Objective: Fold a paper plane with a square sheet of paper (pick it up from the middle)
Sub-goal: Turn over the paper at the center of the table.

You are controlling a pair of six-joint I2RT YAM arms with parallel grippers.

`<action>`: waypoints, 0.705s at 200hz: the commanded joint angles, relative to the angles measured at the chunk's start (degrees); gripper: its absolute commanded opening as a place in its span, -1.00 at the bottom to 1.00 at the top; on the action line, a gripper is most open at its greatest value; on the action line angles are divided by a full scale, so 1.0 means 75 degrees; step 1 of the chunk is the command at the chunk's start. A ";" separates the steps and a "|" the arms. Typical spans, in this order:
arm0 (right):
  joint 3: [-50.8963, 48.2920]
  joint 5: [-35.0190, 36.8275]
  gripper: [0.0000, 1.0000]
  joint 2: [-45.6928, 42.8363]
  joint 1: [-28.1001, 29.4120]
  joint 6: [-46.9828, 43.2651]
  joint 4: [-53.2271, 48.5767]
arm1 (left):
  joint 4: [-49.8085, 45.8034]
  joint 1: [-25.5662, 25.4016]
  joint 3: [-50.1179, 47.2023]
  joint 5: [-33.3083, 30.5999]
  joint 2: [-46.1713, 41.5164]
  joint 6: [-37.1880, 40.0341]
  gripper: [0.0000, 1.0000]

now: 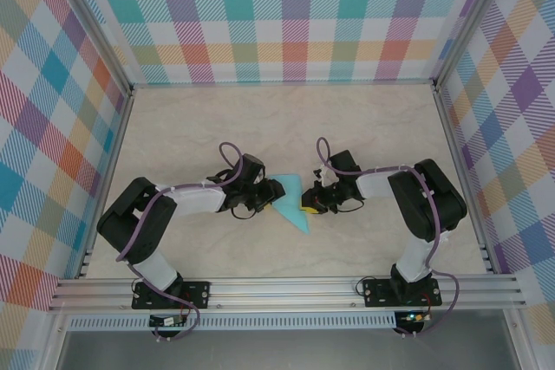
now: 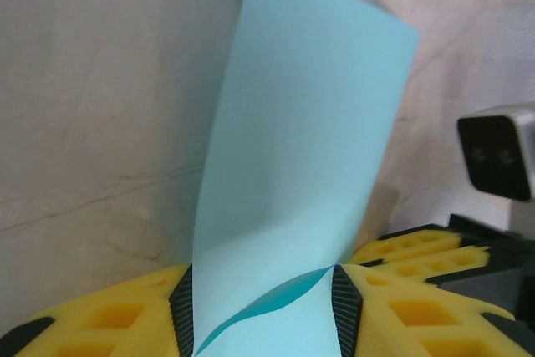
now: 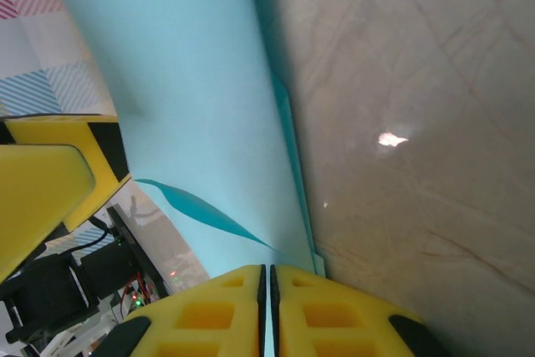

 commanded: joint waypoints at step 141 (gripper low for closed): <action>-0.0199 0.0743 -0.77 0.0661 -0.0126 -0.0320 -0.0337 | 0.1607 0.0829 0.0036 0.1570 0.0886 -0.0083 -0.12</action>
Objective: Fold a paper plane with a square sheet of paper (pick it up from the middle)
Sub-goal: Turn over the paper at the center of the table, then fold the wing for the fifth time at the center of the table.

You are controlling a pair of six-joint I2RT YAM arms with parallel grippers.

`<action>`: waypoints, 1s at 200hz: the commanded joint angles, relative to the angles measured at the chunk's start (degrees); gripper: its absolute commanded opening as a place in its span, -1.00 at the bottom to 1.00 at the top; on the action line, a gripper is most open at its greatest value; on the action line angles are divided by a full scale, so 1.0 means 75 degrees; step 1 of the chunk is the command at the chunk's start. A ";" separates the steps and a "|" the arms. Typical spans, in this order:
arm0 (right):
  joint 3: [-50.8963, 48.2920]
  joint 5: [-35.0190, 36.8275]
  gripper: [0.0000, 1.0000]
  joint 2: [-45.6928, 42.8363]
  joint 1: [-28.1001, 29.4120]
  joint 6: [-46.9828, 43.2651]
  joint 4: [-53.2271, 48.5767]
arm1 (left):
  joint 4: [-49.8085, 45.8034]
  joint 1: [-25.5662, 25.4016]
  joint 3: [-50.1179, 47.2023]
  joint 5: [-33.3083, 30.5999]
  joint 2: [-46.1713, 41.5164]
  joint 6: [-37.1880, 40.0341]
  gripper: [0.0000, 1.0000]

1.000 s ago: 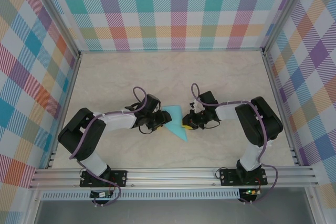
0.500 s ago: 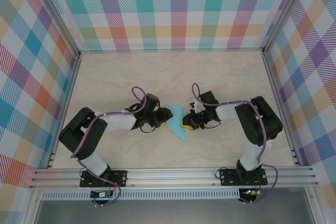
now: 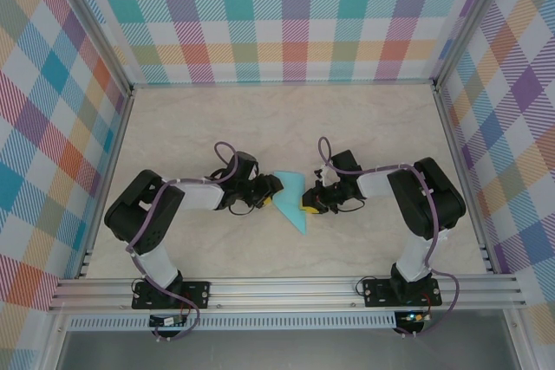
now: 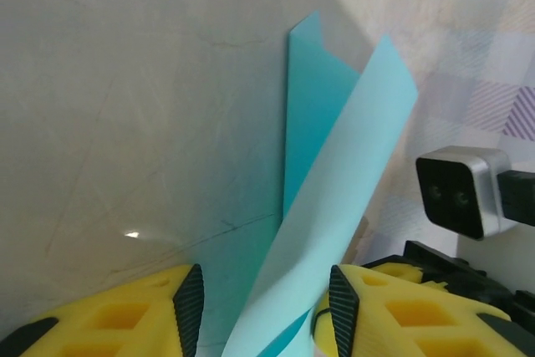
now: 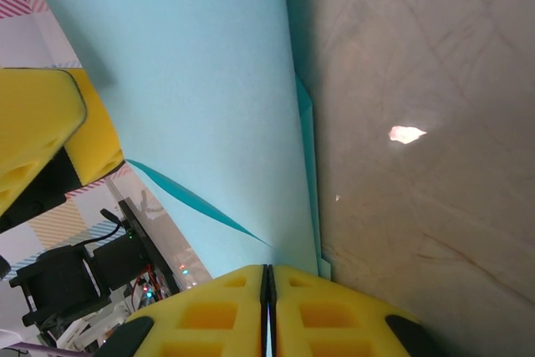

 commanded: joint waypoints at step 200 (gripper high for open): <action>-0.0339 0.2601 -0.28 -0.2850 0.0660 -0.0805 -0.1428 | -0.0057 0.0220 -0.0556 -0.0512 -0.1079 -0.0225 -0.95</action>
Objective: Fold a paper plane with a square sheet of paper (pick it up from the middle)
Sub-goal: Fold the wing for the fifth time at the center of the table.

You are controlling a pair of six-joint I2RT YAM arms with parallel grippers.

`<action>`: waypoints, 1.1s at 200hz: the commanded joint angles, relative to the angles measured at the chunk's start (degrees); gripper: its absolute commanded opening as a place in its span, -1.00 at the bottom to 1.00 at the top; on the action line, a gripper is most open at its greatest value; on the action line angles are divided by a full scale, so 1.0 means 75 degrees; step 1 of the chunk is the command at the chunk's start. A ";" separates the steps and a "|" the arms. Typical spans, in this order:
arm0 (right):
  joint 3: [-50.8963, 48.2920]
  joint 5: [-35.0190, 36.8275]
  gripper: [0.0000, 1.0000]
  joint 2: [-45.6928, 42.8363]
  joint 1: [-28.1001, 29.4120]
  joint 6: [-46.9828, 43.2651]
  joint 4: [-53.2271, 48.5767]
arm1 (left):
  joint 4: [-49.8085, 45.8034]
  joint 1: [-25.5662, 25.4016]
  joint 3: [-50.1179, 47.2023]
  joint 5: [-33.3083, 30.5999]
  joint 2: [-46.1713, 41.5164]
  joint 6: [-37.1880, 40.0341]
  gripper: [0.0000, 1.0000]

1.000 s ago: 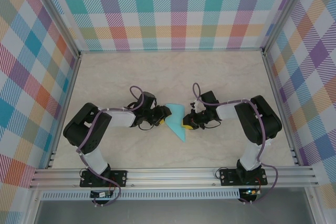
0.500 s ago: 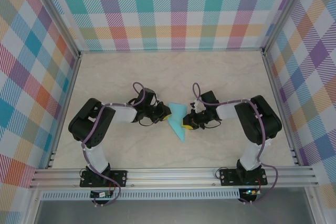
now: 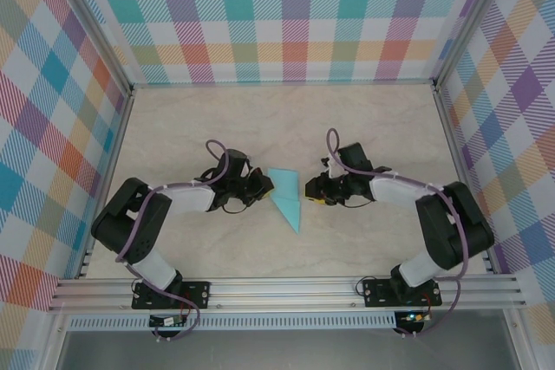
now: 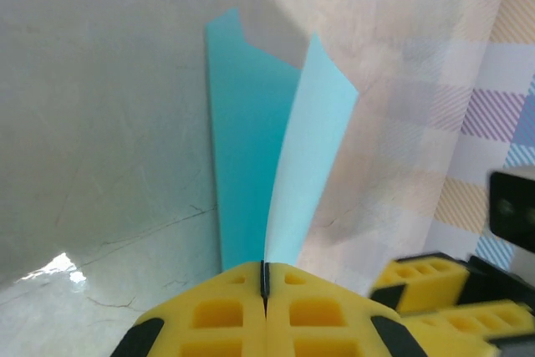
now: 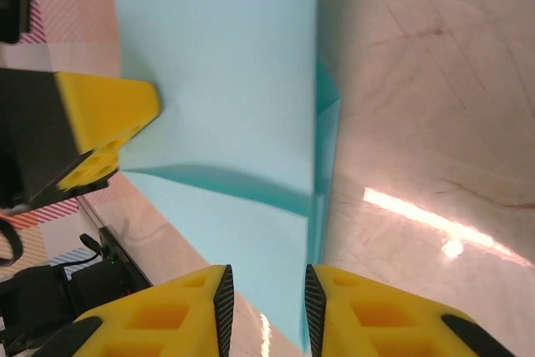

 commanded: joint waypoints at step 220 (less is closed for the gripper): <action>0.2189 0.8826 -0.14 0.1705 0.5487 -0.1228 -0.2361 | -0.0416 -0.0243 -0.0158 -0.0699 -0.0367 -0.0363 -0.94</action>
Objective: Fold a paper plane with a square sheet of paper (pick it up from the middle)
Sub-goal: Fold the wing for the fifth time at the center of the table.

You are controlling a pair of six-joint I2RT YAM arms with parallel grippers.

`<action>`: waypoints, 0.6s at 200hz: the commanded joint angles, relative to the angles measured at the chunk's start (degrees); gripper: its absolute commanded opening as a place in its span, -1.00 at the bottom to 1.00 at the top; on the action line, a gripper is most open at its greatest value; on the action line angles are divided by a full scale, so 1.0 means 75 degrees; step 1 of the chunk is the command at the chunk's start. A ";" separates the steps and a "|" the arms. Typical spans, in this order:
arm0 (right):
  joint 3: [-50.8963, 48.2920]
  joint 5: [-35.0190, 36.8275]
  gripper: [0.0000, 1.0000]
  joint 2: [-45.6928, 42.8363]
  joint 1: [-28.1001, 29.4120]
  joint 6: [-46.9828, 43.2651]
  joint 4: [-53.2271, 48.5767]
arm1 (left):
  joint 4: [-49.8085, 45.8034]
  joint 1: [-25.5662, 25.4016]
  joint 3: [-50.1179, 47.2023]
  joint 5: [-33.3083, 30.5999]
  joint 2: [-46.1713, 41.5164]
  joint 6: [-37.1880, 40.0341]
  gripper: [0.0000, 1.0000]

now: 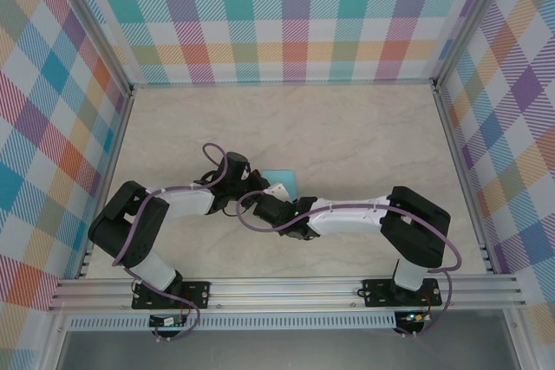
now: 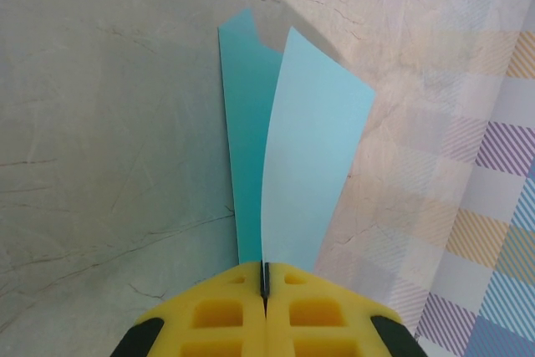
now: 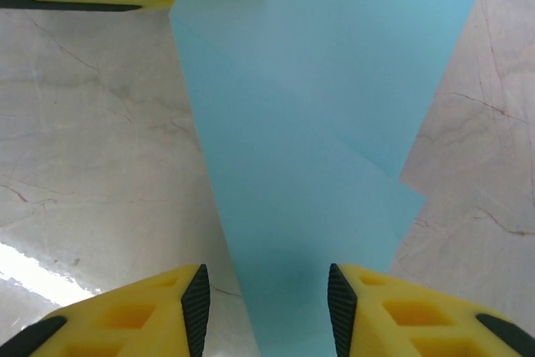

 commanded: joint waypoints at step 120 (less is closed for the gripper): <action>0.0131 0.0542 -0.39 0.0235 0.0078 0.0207 -0.0414 | -0.0355 -0.0045 0.0126 -0.0041 -0.0136 0.0052 -0.95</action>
